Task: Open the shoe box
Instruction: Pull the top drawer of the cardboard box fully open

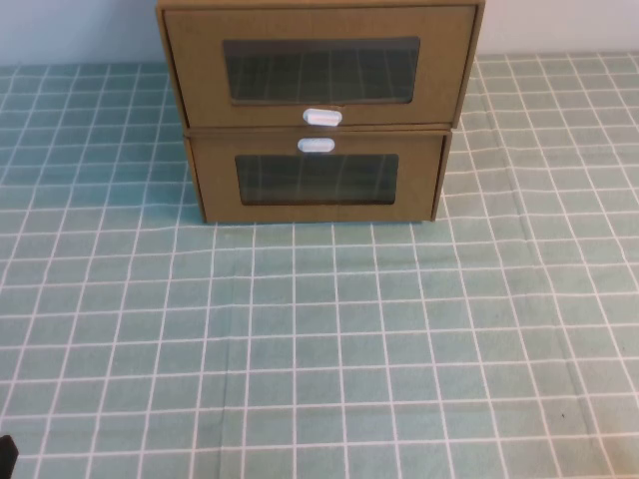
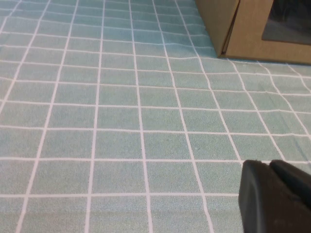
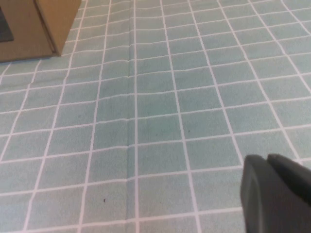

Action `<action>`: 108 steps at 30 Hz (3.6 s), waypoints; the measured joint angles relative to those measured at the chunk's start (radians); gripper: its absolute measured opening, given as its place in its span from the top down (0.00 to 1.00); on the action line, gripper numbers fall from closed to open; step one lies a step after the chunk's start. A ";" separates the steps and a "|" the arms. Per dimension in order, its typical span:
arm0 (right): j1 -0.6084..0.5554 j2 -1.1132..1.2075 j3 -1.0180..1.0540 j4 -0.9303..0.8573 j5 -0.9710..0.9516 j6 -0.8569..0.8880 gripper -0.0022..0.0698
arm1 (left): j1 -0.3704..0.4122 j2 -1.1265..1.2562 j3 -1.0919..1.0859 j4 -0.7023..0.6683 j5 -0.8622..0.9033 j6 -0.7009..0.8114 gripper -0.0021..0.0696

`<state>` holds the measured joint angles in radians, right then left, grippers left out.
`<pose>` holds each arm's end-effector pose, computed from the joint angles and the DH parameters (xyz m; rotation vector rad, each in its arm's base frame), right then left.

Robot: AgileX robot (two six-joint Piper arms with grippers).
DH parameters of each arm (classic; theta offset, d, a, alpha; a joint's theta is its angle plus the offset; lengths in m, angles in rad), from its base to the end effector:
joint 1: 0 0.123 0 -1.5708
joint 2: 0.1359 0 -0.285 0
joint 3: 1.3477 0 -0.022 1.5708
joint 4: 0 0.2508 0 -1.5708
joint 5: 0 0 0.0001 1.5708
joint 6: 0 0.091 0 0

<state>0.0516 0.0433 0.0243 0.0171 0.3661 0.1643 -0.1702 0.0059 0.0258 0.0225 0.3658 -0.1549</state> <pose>0.0553 0.0034 0.1697 0.1194 1.9169 0.1618 0.0530 -0.0084 0.1713 0.0287 1.8857 -0.2009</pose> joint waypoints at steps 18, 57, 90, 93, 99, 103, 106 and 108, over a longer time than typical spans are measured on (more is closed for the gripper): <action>0.000 0.000 0.000 0.000 0.000 0.000 0.99 | 0.000 0.000 0.000 0.050 -0.002 0.003 0.98; 0.000 -0.003 0.000 0.000 -1.354 0.000 0.99 | 0.000 0.000 0.000 0.041 -1.018 -0.032 0.98; 0.000 0.689 -1.195 -0.125 -0.045 0.173 0.99 | 0.000 0.613 -0.912 0.011 -0.516 0.075 0.98; 0.000 0.773 -1.191 -0.125 -0.024 0.173 0.99 | 0.000 0.662 -0.912 0.011 -0.416 0.025 0.98; 0.000 0.935 -1.191 -0.113 0.060 0.173 0.99 | 0.000 0.776 -0.912 0.007 -0.193 0.003 0.98; 0.009 1.060 -1.191 -0.081 0.110 0.145 0.99 | 0.000 0.891 -0.912 0.007 -0.069 0.022 0.98; 0.057 1.150 -1.191 -0.054 0.116 0.031 0.99 | -0.011 0.987 -0.917 -0.023 -0.030 0.076 0.98; 0.105 1.208 -1.191 -0.024 0.116 -0.058 0.99 | -0.035 1.034 -0.936 -0.070 -0.018 0.138 0.98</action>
<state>0.1571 1.2516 -1.1665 -0.0068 0.4823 0.1068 -0.2054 1.0396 -0.9105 -0.0472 0.3475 -0.0168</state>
